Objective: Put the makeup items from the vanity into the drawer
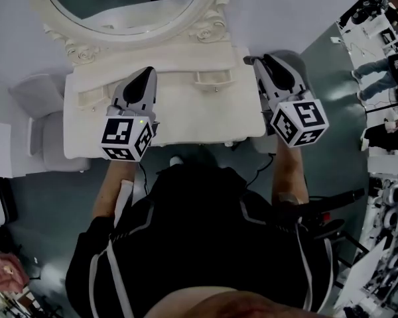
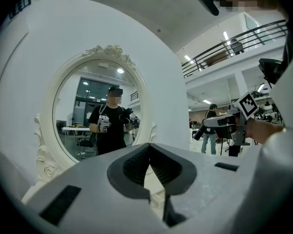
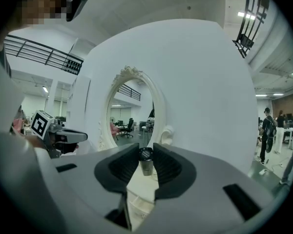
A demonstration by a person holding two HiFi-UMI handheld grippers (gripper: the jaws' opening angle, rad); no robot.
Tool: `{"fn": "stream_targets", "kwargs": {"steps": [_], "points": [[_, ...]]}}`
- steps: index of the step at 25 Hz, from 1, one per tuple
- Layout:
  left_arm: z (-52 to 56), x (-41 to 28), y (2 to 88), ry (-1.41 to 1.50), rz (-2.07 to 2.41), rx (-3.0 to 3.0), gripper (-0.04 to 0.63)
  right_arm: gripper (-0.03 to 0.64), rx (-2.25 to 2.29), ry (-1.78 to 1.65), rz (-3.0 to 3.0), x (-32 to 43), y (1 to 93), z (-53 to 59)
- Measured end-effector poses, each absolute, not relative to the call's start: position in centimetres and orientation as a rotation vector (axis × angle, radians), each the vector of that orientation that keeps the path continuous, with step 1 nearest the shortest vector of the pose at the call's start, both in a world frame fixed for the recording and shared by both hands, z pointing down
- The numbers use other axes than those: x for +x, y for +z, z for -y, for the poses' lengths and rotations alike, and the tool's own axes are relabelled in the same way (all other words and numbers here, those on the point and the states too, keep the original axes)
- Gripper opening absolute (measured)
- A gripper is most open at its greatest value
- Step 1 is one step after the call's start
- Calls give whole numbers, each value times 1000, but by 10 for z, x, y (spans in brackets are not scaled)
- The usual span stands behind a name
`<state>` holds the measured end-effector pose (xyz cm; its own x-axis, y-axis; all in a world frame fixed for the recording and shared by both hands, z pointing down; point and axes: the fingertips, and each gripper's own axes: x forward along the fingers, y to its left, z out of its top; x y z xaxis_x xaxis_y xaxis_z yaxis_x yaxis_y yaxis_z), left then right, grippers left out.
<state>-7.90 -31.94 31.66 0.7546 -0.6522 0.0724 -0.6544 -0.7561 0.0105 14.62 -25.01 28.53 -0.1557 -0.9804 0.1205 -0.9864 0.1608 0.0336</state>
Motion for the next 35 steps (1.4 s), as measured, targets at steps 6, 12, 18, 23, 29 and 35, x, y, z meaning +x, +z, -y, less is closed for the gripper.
{"fn": "stream_targets", "kwargs": {"steps": [6, 12, 18, 23, 29, 35], "points": [[354, -82, 324, 109, 1052, 2898, 3, 94, 1978, 101, 2270, 139, 293, 280], [371, -66, 327, 130, 1104, 2863, 3, 94, 1908, 139, 2297, 149, 308, 309], [383, -51, 329, 145, 1191, 2816, 3, 94, 1793, 167, 2325, 165, 334, 342], [389, -42, 335, 157, 1262, 2775, 3, 94, 1661, 193, 2364, 167, 362, 366], [390, -38, 348, 189, 1325, 2734, 3, 94, 1516, 227, 2386, 161, 402, 385], [387, -37, 362, 214, 1401, 2687, 3, 94, 1371, 258, 2402, 151, 442, 395]]}}
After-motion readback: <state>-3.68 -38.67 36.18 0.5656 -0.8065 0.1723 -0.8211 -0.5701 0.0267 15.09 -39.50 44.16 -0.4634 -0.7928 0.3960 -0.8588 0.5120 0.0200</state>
